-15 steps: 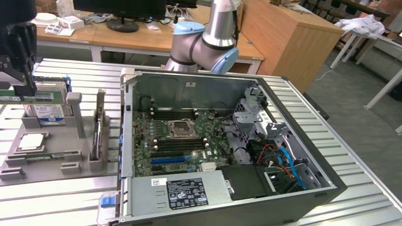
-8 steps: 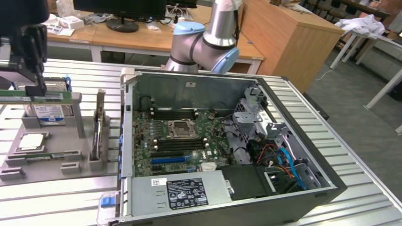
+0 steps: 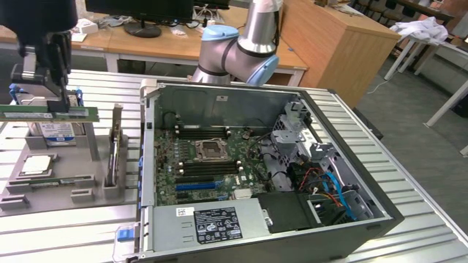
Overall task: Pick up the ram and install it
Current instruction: 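Pick up the ram and move it above insertion slot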
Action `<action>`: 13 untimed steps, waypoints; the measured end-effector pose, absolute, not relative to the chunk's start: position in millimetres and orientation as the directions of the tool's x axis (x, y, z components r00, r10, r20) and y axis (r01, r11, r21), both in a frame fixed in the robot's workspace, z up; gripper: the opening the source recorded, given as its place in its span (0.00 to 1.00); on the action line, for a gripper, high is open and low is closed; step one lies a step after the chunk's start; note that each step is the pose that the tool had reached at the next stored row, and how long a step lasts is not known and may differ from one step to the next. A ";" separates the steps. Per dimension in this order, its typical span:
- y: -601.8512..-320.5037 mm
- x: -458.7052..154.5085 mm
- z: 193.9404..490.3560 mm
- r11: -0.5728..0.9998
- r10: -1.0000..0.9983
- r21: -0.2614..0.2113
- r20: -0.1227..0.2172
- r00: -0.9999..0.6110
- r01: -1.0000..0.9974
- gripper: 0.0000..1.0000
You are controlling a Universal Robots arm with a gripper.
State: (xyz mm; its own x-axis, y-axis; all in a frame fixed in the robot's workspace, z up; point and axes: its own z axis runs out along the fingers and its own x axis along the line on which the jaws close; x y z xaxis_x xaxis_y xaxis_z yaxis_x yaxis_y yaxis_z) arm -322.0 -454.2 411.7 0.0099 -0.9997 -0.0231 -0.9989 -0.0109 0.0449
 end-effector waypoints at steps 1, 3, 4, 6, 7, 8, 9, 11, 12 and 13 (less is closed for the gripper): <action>-454.2 -319.4 411.7 -0.011 -1.000 0.045 -0.023 0.010 -0.999 0.12; -454.2 -315.0 411.7 -0.011 -1.000 0.045 -0.023 0.010 -0.999 0.12; -454.2 -312.9 411.7 -0.011 -1.000 0.045 -0.023 0.010 -0.999 0.12; -454.2 -308.8 411.7 -0.011 -1.000 0.045 -0.023 0.010 -0.999 0.12; -454.2 -306.5 411.7 -0.011 -1.000 0.045 -0.023 0.010 -0.999 0.12; -454.2 -304.4 411.7 -0.011 -1.000 0.045 -0.023 0.010 -0.999 0.12; -454.2 -302.3 411.7 -0.011 -1.000 0.045 -0.023 0.010 -0.999 0.12; -454.2 -297.9 411.7 -0.011 -1.000 0.045 -0.023 0.010 -0.999 0.12; -454.2 -295.6 411.7 -0.011 -1.000 0.045 -0.023 0.010 -0.999 0.12; -454.2 -293.3 411.7 -0.011 -1.000 0.045 -0.023 0.010 -0.999 0.12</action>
State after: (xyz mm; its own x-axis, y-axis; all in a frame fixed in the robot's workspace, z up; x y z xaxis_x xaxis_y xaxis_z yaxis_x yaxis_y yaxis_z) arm -293.3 -454.2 411.7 0.0099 -0.9997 -0.0231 -0.9989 -0.0109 0.0450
